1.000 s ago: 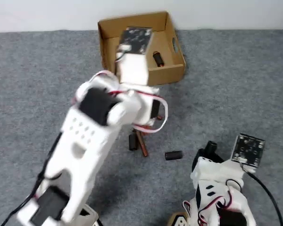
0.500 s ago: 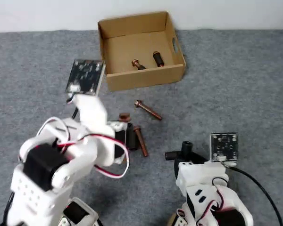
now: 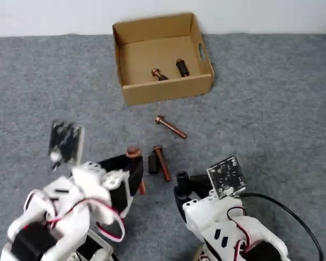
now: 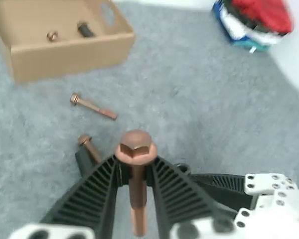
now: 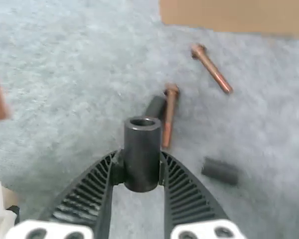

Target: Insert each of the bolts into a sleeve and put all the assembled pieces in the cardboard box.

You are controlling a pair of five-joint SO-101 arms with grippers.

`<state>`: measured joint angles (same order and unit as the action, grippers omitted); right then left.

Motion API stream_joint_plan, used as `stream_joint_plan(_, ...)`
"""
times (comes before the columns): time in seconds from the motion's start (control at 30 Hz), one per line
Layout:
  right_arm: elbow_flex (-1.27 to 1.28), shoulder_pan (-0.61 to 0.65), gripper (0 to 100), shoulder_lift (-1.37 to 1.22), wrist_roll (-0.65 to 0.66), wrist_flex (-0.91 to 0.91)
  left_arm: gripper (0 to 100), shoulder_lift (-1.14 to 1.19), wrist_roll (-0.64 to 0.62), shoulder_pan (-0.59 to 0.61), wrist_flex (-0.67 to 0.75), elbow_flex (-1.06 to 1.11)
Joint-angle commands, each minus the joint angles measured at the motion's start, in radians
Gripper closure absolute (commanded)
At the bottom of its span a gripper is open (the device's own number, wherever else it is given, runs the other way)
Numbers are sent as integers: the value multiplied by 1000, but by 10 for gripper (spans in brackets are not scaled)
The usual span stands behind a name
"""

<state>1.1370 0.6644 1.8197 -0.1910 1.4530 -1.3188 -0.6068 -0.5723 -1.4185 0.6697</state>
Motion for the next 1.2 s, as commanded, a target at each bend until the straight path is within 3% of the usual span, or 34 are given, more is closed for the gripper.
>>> stream_joint_plan(0.0,-29,61,991,-8,64,-68,995,-155,-8,2,75,87)
stream_joint_plan(0.33,-28,291,991,-10,236,-160,995,-405,14,2,166,216)
stream_joint_plan(0.5,-21,295,991,-10,285,-176,995,-482,18,78,276,282)
stream_joint_plan(0.67,-23,295,991,-10,285,-193,995,-497,14,83,288,300)
stream_joint_plan(0.9,-12,294,991,-12,285,-246,995,-496,12,-3,301,305)
stream_joint_plan(1.17,-11,292,991,-12,285,-246,995,-494,12,-20,373,367)
